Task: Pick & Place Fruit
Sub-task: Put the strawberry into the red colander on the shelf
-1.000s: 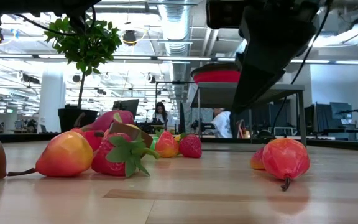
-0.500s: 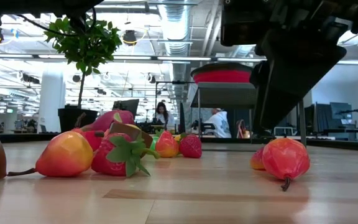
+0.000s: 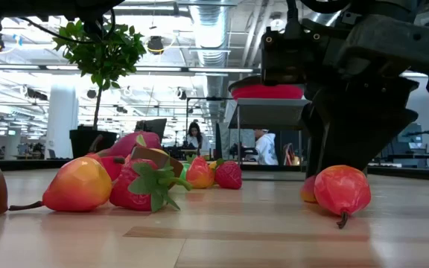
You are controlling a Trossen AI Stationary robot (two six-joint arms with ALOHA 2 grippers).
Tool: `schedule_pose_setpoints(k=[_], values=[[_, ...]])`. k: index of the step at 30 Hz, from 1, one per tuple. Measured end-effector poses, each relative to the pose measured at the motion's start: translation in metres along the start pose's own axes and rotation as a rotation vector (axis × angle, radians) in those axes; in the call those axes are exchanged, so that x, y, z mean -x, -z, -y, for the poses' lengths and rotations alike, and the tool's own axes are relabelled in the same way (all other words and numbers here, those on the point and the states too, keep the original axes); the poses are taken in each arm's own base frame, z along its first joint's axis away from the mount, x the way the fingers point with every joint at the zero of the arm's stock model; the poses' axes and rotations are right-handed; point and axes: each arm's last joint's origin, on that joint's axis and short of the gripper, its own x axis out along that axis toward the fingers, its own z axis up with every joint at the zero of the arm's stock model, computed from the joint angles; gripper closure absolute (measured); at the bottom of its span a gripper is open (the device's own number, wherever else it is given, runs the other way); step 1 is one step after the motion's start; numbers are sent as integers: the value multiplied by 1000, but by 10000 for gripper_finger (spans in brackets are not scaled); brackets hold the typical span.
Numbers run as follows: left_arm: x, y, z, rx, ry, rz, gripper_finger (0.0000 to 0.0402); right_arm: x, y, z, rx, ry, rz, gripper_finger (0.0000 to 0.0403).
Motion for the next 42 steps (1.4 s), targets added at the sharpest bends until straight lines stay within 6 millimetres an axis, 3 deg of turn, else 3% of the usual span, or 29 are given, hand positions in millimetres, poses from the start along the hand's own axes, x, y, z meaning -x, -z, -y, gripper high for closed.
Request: schedule_pose_setpoints(k=[7, 16, 21, 31, 42], values=[[0, 0, 0, 0, 0, 0, 399, -1, 1, 0, 1, -2, -13, 242], [0, 0, 0, 0, 0, 0, 399, 1, 0, 1, 1, -1, -19, 310], [0, 0, 0, 0, 0, 0, 399, 13, -4, -3, 40, -2, -69, 319], [0, 0, 0, 0, 0, 1, 399, 81, -33, 1, 128, -17, -11, 319], [0, 0, 0, -2, 0, 1, 399, 174, -48, 44, 136, -47, 202, 320]])
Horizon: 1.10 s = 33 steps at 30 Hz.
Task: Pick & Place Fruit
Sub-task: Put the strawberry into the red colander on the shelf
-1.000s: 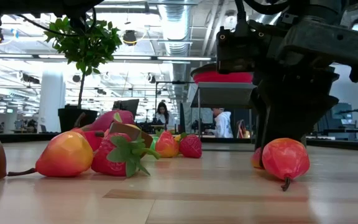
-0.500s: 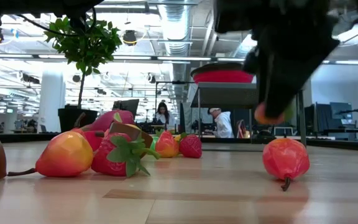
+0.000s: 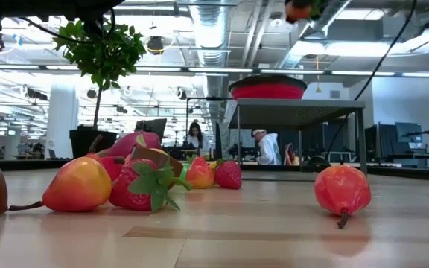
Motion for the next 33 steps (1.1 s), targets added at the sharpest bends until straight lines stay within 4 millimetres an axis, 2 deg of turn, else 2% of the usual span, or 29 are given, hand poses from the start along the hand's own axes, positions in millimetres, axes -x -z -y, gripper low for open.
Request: schedule_pose_setpoints(k=[8, 15, 20, 25, 27, 33], values=[[0, 0, 0, -29, 0, 0, 399, 49, -8, 59, 38, 153, 125, 320], [0, 0, 0, 24, 0, 0, 399, 71, -11, 121, 56, 295, 162, 320], [0, 0, 0, -1, 0, 0, 399, 74, -10, 164, 29, 393, 127, 321], [0, 0, 0, -11, 0, 0, 399, 68, -8, 203, 4, 469, 80, 321], [0, 0, 0, -12, 0, 0, 399, 64, -12, 216, -1, 494, 106, 321], [0, 0, 0, -13, -1, 2, 399, 45, -9, 256, -12, 509, 56, 321]])
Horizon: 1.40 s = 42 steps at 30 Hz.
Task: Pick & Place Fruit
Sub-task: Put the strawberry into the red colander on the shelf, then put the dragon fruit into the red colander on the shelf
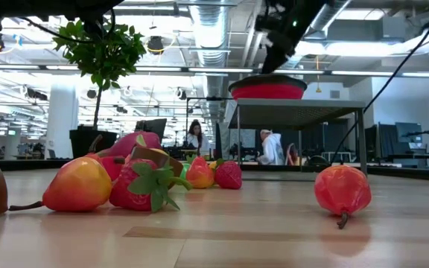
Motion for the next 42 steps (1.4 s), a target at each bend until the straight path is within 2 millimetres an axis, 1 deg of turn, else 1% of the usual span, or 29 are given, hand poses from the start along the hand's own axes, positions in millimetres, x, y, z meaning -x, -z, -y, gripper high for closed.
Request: schedule_pose_setpoints(k=[3, 7, 9, 15, 25, 30, 35, 38, 42], values=[[0, 0, 0, 0, 0, 0, 399, -18, 5, 7, 9, 1, -52, 321], [0, 0, 0, 0, 0, 0, 399, -30, 9, 16, 13, 10, -88, 321], [0, 0, 0, 0, 0, -1, 399, -34, 10, 17, 23, 8, -98, 321], [0, 0, 0, 0, 0, -1, 399, -33, 10, 17, 69, 5, -96, 311], [0, 0, 0, 0, 0, -1, 399, -32, 9, 14, 92, 3, -90, 253], [0, 0, 0, 0, -1, -1, 399, -23, 6, 12, 109, 7, -58, 232], [0, 0, 0, 0, 0, -1, 399, -7, 4, 11, 111, 15, -21, 232], [0, 0, 0, 0, 0, -1, 399, 6, 4, 9, 95, 17, 2, 251], [0, 0, 0, 0, 0, -1, 399, 26, 5, 6, 80, 14, 27, 306]])
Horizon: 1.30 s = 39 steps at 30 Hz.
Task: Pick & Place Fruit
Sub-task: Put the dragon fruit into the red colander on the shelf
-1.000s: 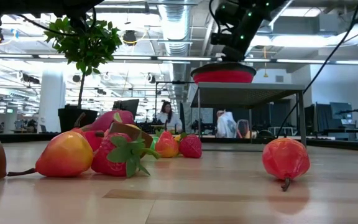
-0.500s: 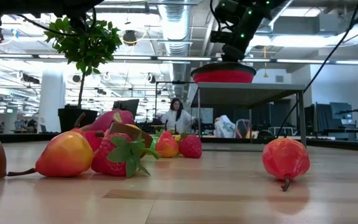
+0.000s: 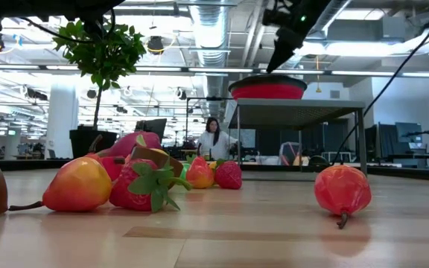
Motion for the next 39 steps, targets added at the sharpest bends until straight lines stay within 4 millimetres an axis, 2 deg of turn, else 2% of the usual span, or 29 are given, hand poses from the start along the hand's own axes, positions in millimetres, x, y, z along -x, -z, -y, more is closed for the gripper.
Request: schedule_pose_setpoints(k=[5, 8, 16, 24, 29, 34, 39], values=[[0, 0, 0, 0, 0, 0, 399, 20, 1, -5, -53, -9, 31, 376], [0, 0, 0, 0, 0, 0, 399, 27, 2, -9, -85, -25, 28, 399], [0, 0, 0, 0, 0, 0, 399, 41, 7, -28, -87, -91, -29, 379], [0, 0, 0, 9, 0, 1, 399, 61, 5, -49, -102, -147, 1, 392], [0, 0, 0, 11, 0, 0, 399, 61, 4, -72, -86, -198, 23, 399], [0, 0, 0, 11, 1, 0, 399, 52, 23, -105, -101, -266, 42, 399], [0, 0, 0, 11, 1, 1, 399, 57, 48, -132, -131, -335, 137, 399]])
